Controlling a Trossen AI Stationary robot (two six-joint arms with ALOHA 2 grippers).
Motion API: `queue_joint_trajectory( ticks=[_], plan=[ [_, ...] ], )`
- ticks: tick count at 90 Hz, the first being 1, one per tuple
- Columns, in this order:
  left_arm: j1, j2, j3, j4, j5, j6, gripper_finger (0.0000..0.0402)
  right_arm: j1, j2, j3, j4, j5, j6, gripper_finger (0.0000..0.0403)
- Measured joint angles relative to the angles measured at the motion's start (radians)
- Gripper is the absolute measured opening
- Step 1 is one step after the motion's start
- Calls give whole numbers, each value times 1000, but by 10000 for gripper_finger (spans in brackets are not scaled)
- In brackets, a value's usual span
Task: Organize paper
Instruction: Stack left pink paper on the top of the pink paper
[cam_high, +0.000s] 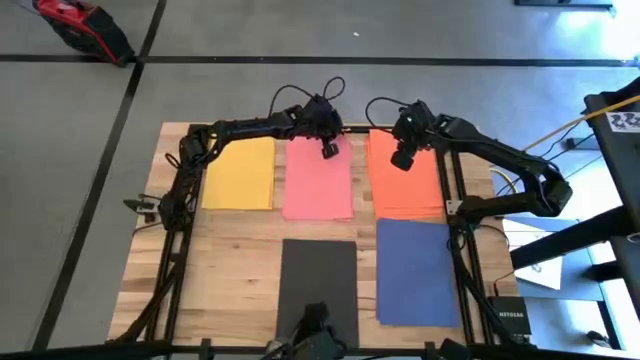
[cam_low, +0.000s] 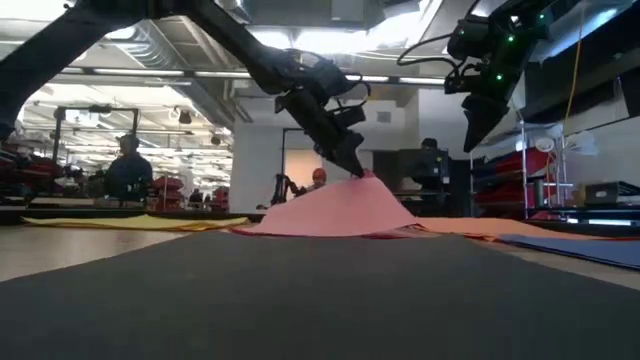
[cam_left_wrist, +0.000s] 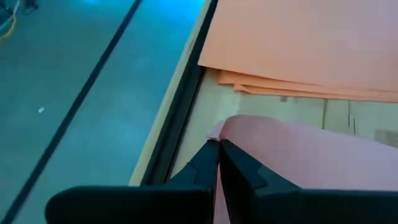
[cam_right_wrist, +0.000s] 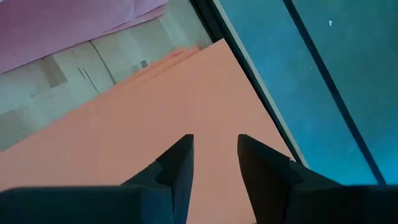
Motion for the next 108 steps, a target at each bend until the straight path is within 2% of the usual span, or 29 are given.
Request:
queue_joint_trajectory(
  ticks=[25, 43, 55, 64, 78, 95, 108],
  plan=[
    [-3, 0, 0, 19, 0, 25, 38, 0, 0, 0, 0, 0, 0, 115],
    [-3, 0, 0, 51, 1, -1, 76, 0, 0, 0, 0, 0, 0, 115],
    [-7, -3, -1, 67, 0, -27, 87, 0, 0, 0, -2, 0, 0, 115],
    [-23, -27, -1, 24, -11, -40, 72, 0, 0, 0, -2, 0, -2, 115],
    [-69, -88, -1, -136, -11, 33, 9, 0, 0, 0, -25, 1, -45, 100],
    [-126, -158, -1, -380, -10, 48, 1, 0, 0, 0, -71, -21, -61, 13],
    [-174, -202, -40, -506, -10, 26, 0, 47, -1, 0, -123, -32, -57, 8]
  ],
)
